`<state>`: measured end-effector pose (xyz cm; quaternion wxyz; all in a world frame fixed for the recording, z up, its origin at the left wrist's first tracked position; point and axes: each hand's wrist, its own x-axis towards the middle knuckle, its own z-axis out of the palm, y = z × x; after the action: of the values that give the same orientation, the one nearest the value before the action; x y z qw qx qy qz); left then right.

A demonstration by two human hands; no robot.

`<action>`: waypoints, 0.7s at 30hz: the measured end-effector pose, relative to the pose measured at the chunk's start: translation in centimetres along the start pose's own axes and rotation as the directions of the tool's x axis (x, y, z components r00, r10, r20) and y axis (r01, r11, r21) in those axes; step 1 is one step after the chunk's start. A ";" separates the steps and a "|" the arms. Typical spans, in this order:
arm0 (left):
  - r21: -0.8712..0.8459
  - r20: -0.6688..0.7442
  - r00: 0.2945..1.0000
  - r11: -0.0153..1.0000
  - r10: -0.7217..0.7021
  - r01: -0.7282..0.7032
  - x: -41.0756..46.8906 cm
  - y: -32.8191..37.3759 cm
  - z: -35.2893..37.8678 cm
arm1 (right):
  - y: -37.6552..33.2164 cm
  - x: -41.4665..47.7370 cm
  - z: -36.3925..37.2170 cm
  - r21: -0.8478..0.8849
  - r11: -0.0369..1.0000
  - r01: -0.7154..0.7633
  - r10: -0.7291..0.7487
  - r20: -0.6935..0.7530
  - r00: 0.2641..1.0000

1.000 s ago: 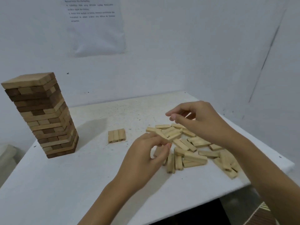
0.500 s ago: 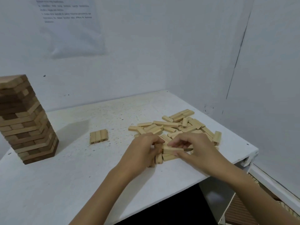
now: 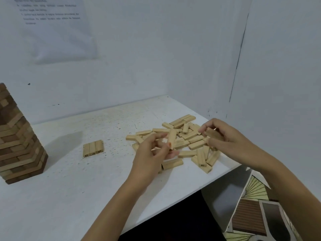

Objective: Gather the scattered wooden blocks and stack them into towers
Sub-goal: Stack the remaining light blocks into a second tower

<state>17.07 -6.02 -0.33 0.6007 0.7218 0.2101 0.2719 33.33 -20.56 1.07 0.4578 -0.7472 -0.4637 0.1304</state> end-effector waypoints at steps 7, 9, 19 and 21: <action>-0.143 0.050 0.992 0.982 -0.116 0.122 -0.3 -0.2 2.1 | 0.9 -1.0 0.6 -0.373 0.923 0.091 -0.009 0.215 0.977; -0.130 0.018 0.991 0.983 -0.129 0.130 -0.3 -0.3 2.2 | 1.1 -0.9 0.8 -0.378 0.922 0.088 -0.019 0.182 0.983; -0.165 -0.136 0.975 0.975 -0.175 0.152 -1.7 0.3 -0.9 | -1.9 0.9 3.8 -0.074 0.976 0.204 -0.196 0.099 0.975; -0.142 -0.168 0.970 0.978 -0.175 0.151 -2.2 0.2 -2.1 | -2.7 1.4 5.3 -0.037 0.973 0.226 -0.218 0.154 0.964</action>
<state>14.00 -5.84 -0.16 0.6448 0.6344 0.3043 0.2985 29.20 -16.04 0.66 0.4134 -0.6908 -0.5808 0.1210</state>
